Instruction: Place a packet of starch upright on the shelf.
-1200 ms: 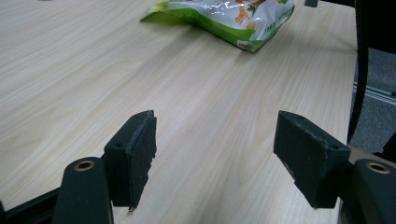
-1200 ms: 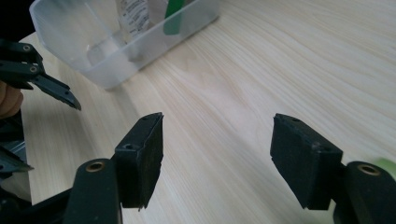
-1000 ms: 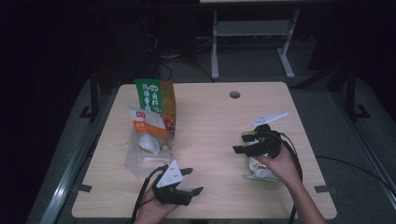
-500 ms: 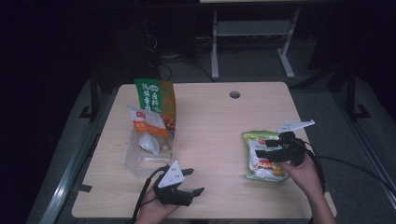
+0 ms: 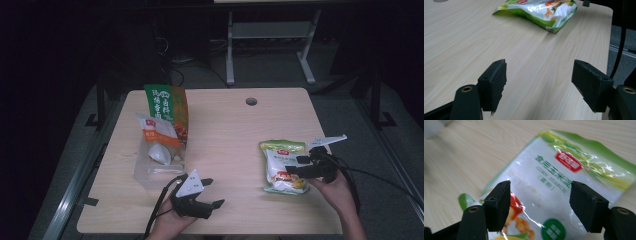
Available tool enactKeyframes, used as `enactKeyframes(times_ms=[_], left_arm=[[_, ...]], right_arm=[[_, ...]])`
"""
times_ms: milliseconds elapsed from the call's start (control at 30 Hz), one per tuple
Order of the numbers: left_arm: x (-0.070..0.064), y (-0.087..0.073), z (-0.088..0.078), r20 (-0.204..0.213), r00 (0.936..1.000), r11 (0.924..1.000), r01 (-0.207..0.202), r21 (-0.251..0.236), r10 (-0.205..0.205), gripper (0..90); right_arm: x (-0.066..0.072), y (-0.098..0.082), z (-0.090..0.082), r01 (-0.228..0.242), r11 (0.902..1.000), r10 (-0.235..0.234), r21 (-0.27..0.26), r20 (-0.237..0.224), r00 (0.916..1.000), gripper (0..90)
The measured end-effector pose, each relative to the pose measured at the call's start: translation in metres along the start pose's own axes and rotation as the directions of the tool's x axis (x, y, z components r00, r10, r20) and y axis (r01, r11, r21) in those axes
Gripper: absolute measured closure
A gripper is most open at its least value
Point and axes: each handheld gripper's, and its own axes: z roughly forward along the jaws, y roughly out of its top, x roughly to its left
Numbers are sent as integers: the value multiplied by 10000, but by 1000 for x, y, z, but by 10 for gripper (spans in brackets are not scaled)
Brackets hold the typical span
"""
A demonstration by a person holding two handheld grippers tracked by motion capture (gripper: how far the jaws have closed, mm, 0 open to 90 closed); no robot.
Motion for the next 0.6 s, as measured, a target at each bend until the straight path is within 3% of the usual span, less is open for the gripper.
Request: enactKeyframes(times_ms=[233, 333, 467, 600], left_arm=[[-1, 27, 32, 404, 9992, 10000, 57, -75, -54, 276], [0, 37, 49, 591, 9982, 9999, 111, 11, -112, 274], [0, 50, 69, 736, 9972, 9999, 154, 65, -158, 273], [-3, 60, 90, 866, 9960, 9997, 232, 122, -242, 272]], right_arm=[[-20, -11, -2, -338, 9994, 333, 83, 512, 9981, 340], [-29, -15, -1, -678, 9977, 675, 63, 392, 9969, 341], [-38, -16, 3, -777, 9969, 773, 104, 370, 9963, 341], [-46, -19, 9, -1481, 9890, 1481, 35, -41, 9890, 353]])
